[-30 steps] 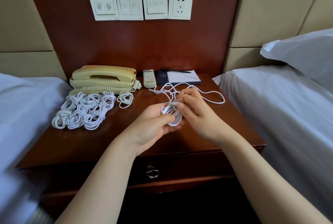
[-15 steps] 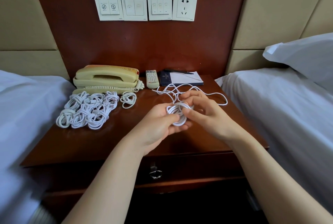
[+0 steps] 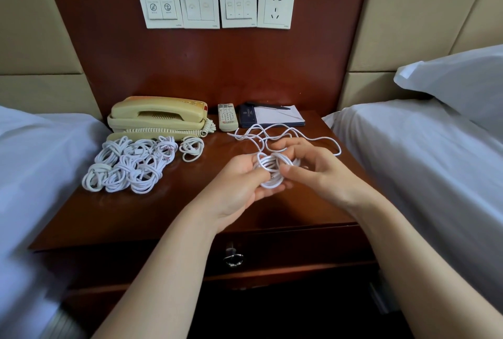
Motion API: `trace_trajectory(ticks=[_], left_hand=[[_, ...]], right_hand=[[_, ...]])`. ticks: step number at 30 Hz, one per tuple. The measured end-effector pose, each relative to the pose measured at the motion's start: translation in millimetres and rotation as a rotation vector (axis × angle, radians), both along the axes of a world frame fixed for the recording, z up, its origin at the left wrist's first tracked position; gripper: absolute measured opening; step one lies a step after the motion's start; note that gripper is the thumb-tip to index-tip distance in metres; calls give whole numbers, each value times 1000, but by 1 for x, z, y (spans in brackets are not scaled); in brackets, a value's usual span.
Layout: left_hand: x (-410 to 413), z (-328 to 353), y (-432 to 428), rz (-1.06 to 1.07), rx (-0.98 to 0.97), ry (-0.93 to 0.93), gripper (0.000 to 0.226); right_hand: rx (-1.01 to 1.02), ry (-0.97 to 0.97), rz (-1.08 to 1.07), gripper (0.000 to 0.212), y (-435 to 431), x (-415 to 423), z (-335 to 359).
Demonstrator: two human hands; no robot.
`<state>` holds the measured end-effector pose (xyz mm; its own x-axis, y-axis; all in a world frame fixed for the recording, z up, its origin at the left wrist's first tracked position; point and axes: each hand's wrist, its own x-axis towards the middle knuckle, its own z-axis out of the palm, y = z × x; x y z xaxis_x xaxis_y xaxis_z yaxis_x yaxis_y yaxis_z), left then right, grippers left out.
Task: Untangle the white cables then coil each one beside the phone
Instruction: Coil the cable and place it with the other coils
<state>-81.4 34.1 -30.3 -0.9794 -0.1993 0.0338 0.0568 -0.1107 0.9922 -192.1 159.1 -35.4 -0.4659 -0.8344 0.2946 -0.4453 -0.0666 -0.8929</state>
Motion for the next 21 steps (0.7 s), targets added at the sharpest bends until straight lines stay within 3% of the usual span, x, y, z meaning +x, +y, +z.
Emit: trace_trajectory(ticks=[7, 10, 15, 21], left_hand=[[-2, 1, 1, 31, 46, -21, 30], [-2, 1, 2, 28, 49, -54, 29], [-4, 1, 3, 47, 225, -167, 31], [-11, -5, 9, 176, 204, -216, 33]], right_hand=[[-16, 329, -186, 9, -4, 4, -4], [52, 420, -225, 13, -1, 5, -2], [198, 590, -315, 15, 1, 13, 1], [274, 857, -510, 22, -5, 22, 2]])
